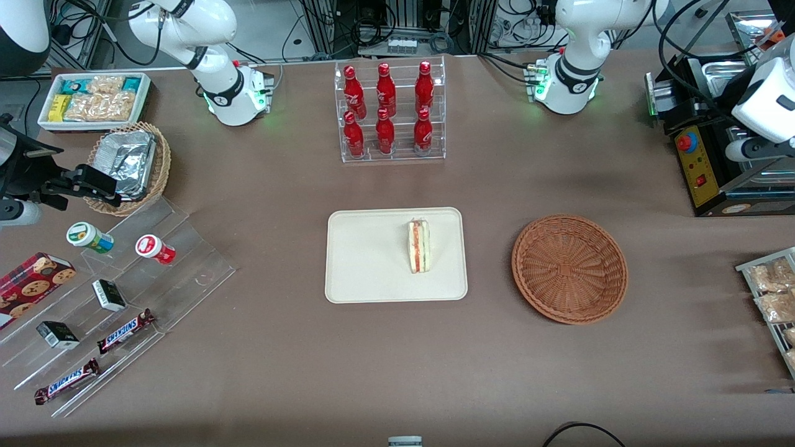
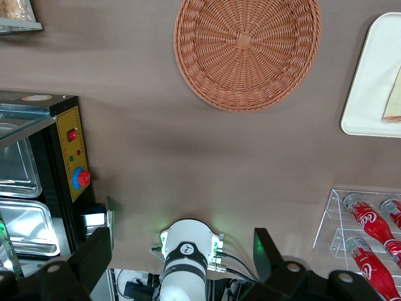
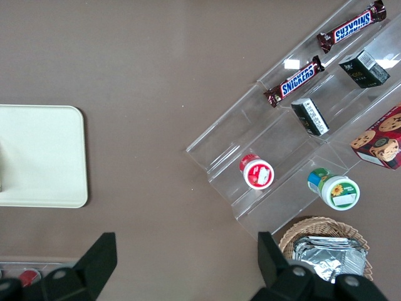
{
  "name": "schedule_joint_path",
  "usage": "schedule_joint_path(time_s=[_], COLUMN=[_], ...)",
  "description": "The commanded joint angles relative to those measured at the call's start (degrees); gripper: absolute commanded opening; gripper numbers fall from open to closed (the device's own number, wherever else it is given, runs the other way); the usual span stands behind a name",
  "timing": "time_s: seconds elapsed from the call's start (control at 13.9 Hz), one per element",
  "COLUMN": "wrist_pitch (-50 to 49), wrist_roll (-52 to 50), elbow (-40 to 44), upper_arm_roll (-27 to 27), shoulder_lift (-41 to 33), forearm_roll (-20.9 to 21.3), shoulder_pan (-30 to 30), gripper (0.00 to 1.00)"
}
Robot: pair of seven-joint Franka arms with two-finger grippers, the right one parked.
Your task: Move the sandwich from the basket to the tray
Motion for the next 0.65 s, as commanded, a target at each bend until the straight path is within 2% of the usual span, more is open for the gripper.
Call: schedule_joint_path(time_s=[0.0, 0.58], wrist_pitch=[1.7, 3.5], wrist_roll=[0.7, 0.7], elbow=[0.0, 0.1], upper_arm_roll=[0.0, -0.1], shoulder_lift=[0.7, 2.0], forearm_roll=[-0.2, -0.4], shoulder_pan=[-0.2, -2.8], gripper=[1.0, 1.0])
